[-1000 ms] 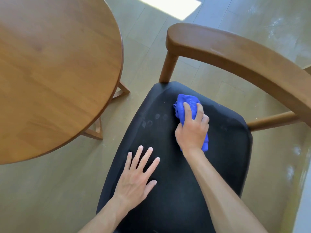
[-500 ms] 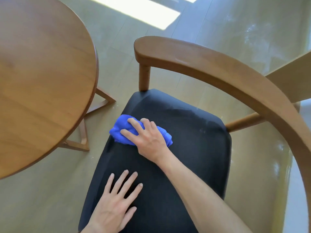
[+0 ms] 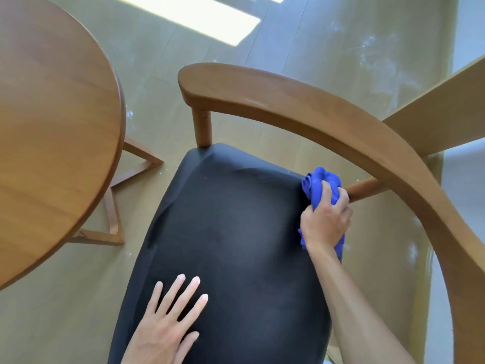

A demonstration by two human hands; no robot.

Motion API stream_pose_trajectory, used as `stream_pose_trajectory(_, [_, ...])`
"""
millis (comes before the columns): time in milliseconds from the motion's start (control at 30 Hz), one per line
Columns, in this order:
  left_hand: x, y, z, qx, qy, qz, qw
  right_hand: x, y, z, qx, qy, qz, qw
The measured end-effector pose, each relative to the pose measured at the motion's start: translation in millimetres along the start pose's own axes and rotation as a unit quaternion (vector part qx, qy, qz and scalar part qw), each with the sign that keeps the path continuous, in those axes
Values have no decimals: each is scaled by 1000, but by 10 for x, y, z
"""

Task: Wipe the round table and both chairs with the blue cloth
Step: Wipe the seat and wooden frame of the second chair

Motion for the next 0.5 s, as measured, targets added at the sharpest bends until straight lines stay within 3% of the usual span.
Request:
stream_pose_trajectory(100, [-15, 63, 5, 14, 7, -1, 1000, -211, 70, 116, -29, 124, -1, 992])
stream_pose_trajectory(200, [-44, 114, -1, 25, 13, 6, 1000, -392, 129, 170, -31, 130, -21, 991])
stream_pose_trajectory(400, [-54, 135, 17, 33, 22, 24, 999, -1471, 273, -33, -37, -61, 42, 997])
stream_pose_trajectory(500, [-77, 145, 20, 44, 23, 27, 998, -1976, 317, -414, -97, -177, 59, 978])
Point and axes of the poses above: each hand's wrist, its own z-axis towards the middle knuckle, its own y-axis out of the palm, x = y × z, the point moved 3 cm from there along z, towards the middle knuckle, and after that the axes turned 2 degrees about z, right-handed, at the moved point
